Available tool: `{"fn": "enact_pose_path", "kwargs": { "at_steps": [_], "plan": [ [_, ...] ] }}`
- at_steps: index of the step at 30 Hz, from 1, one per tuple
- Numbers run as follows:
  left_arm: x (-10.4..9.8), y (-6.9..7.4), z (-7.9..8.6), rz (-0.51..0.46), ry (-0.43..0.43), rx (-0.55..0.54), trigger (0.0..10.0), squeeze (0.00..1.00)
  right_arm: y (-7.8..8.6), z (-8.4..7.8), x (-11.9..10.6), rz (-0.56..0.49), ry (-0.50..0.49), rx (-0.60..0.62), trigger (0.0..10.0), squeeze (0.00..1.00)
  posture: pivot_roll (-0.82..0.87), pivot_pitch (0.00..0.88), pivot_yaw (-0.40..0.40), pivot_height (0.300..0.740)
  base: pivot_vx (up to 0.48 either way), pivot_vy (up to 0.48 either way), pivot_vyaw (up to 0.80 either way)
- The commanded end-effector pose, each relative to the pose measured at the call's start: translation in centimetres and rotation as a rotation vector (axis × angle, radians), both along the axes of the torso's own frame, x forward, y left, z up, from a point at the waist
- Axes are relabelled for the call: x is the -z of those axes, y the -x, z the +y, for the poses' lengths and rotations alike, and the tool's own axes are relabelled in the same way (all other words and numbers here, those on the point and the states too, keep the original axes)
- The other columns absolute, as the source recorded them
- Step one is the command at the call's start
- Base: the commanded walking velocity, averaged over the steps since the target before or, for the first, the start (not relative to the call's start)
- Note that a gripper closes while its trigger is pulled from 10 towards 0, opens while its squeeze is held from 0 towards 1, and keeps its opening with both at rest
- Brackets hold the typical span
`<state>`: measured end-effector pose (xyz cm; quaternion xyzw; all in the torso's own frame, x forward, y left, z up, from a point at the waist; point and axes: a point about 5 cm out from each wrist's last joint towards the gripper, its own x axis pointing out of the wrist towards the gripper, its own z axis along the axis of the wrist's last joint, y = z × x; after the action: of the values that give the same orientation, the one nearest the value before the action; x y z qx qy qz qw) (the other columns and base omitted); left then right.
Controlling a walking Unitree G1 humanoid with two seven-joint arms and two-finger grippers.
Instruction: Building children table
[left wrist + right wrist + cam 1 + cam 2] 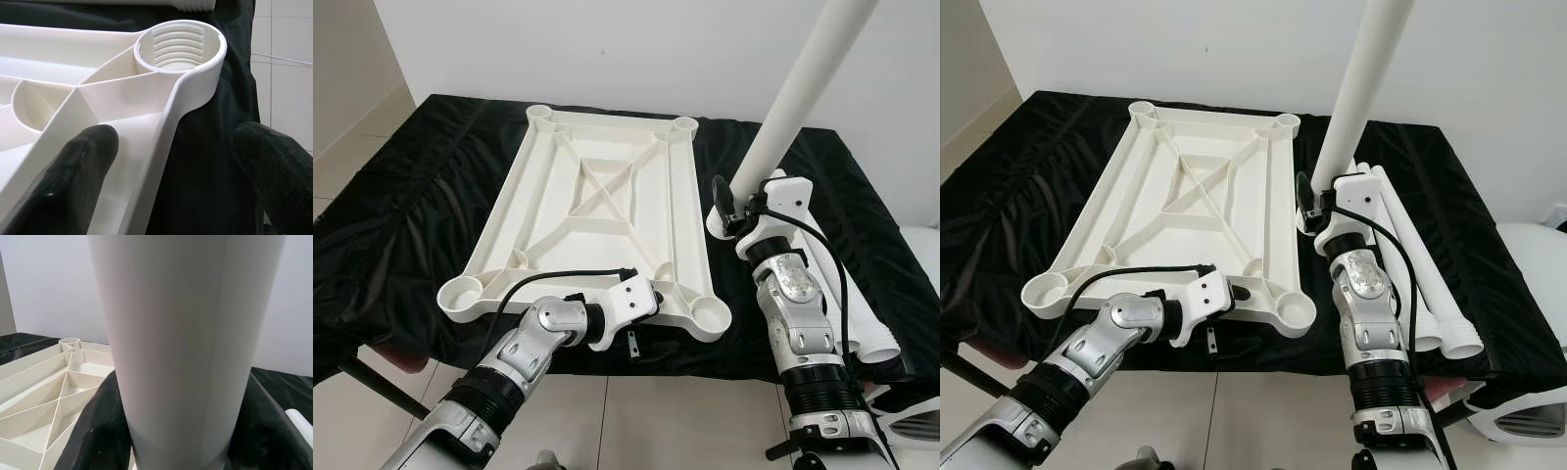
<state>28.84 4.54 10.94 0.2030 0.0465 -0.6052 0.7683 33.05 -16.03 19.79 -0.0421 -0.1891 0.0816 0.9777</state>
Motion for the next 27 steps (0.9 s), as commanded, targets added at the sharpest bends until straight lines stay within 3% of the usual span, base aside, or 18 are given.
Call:
{"fn": "enact_pose_path", "kwargs": {
  "at_steps": [1,27],
  "plan": [
    [0.95,0.64,0.33,0.061,-0.070,0.084,10.0,0.00,0.15,-0.08,-0.20,-0.020,0.000,0.009,10.0,0.00,0.00,0.012,-0.004,0.740,0.000,0.000,0.00],
    [1.26,0.97,0.73,0.085,-0.113,0.111,10.0,0.00,-0.09,0.26,-0.45,-0.026,-0.007,-0.003,10.0,0.00,0.02,0.007,-0.014,0.740,0.000,0.000,0.00]
  ]
}}
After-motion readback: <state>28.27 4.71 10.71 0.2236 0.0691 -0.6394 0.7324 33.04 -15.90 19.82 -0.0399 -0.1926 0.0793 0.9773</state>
